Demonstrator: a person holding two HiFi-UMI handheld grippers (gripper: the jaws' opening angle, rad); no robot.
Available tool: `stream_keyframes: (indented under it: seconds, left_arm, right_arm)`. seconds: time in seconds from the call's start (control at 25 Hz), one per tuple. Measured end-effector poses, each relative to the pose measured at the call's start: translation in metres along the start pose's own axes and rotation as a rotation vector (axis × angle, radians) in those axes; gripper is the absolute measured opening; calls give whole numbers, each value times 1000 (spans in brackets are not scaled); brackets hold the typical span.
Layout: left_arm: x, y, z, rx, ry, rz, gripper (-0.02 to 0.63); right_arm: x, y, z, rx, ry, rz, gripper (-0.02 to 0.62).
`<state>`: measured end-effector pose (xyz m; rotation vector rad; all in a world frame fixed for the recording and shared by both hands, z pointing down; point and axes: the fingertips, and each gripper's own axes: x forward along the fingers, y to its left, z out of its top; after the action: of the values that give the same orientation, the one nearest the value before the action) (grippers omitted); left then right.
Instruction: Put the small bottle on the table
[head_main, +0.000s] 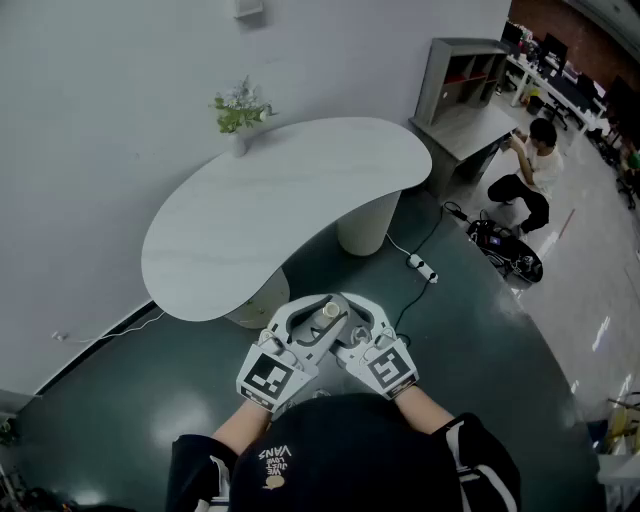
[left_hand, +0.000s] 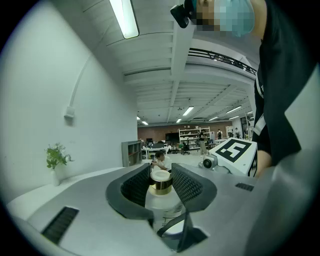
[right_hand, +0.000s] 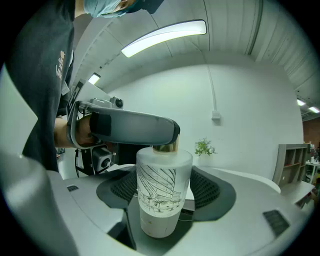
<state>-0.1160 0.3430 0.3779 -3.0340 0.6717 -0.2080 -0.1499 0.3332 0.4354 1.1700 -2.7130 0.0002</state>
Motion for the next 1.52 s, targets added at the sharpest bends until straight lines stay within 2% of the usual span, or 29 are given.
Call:
stream_keyframes:
  seconds: [0.36, 0.48, 0.8, 1.12, 1.32, 1.52]
  left_arm:
    - [28, 31, -2, -2, 3, -4, 150]
    - [53, 47, -4, -5, 9, 2, 150]
    - [144, 103, -2, -19, 23, 27, 150]
    - [232, 149, 7, -7, 9, 92, 150]
    - [268, 171, 11, 23, -4, 137, 152]
    - [286, 185, 9, 15, 4, 147, 152]
  right_arm:
    - [23, -33, -6, 38, -14, 11, 285]
    - [31, -61, -12, 10, -4, 21, 285]
    - [56, -163, -20, 22, 13, 40, 285]
    - [71, -263, -23, -17, 8, 87, 285]
    - [81, -304, -23, -24, -8, 105, 285]
    - [89, -324, -27, -26, -14, 121, 285]
